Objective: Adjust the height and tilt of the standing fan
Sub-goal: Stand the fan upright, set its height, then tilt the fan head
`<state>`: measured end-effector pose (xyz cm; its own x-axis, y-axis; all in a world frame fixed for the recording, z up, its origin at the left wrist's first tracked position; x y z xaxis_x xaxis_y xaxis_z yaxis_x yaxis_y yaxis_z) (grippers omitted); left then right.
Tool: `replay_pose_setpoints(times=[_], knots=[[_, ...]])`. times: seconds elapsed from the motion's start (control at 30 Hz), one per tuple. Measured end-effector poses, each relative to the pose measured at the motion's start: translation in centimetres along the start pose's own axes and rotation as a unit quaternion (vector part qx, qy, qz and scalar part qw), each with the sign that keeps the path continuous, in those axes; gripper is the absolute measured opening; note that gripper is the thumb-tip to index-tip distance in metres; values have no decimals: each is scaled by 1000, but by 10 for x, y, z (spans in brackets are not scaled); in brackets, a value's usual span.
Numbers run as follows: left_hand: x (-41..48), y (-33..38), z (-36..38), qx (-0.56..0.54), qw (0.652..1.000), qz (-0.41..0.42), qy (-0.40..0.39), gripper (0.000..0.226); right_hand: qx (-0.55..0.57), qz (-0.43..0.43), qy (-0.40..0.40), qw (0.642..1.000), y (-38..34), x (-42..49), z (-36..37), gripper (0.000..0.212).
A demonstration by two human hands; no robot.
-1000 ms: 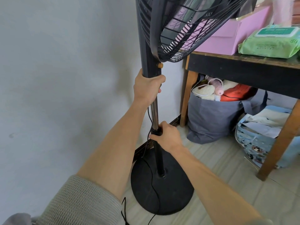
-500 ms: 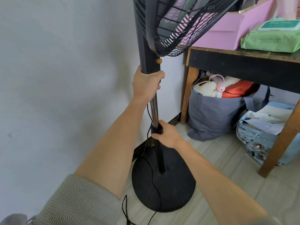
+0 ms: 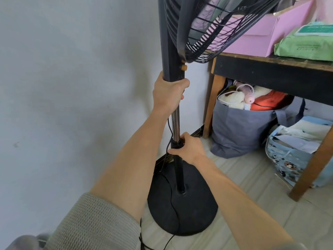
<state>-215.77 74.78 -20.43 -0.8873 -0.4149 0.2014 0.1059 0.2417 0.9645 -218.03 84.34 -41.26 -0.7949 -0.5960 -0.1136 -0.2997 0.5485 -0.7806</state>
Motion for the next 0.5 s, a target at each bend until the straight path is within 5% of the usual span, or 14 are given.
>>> replay_pose_setpoints(times=[0.17, 0.33, 0.5], knots=[[0, 2, -2, 4, 1000, 4, 3, 28, 83, -42, -79, 993, -1, 5, 8, 49], [0, 1, -3, 0, 1000, -2, 7, 25, 5, -13, 50, 999, -3, -7, -3, 54], [-4, 3, -2, -3, 1000, 1, 6, 27, 63, -53, -45, 996, -6, 0, 18, 43]])
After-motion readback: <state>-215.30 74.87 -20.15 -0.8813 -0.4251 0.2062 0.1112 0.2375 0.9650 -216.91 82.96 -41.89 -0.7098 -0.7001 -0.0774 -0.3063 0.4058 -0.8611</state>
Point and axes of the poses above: each hand's wrist, its own x-axis towards the middle knuckle, its own z-axis out of the palm, y = z × x, the point moved 10 cm from there along x, towards the middle knuckle, and after that the axes turned 10 degrees about -y, right-handed, at the moved point
